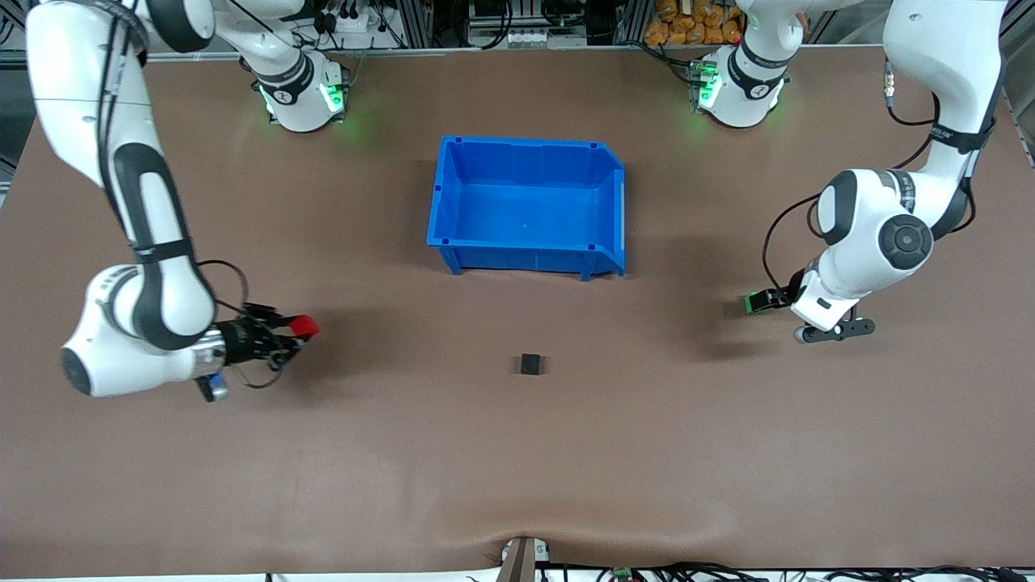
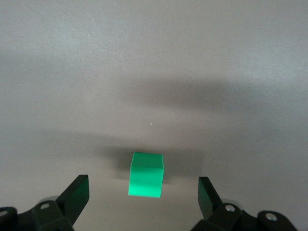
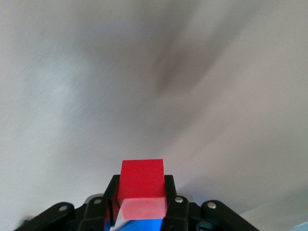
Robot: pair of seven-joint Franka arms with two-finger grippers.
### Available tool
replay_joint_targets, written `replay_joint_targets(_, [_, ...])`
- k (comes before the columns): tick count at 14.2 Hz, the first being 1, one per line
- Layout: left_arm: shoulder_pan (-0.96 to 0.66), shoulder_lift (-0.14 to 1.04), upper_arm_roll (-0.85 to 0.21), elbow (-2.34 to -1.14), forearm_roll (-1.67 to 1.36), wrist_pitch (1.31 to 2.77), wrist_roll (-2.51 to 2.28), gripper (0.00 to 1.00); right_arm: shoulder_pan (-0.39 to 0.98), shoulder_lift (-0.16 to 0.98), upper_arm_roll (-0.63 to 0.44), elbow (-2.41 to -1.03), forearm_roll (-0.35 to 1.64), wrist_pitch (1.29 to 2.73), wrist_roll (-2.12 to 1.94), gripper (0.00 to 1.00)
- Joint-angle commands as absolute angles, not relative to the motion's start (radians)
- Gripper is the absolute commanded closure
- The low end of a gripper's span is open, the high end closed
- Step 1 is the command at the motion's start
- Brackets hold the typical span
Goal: Attach green and red cubes to black cube
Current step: 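Carry the red cube toward the black cube while the left gripper grasps green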
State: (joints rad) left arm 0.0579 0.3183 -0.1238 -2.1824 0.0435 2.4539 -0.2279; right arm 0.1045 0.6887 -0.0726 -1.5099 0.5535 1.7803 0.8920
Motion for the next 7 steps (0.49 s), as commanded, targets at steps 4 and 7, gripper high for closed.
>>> replay_joint_targets(4, [0.077,0.365,-0.123,-2.235,0.061,2.571,-0.224,0.22,0.340,0.738,-0.081,-1.503,0.731,2.156,1.311,1.00])
replay_joint_targets(7, [0.075,0.385,-0.124,-2.233,0.061,2.592,-0.222,0.24,0.435,0.776,-0.081,-1.503,0.807,2.319,1.452,1.00])
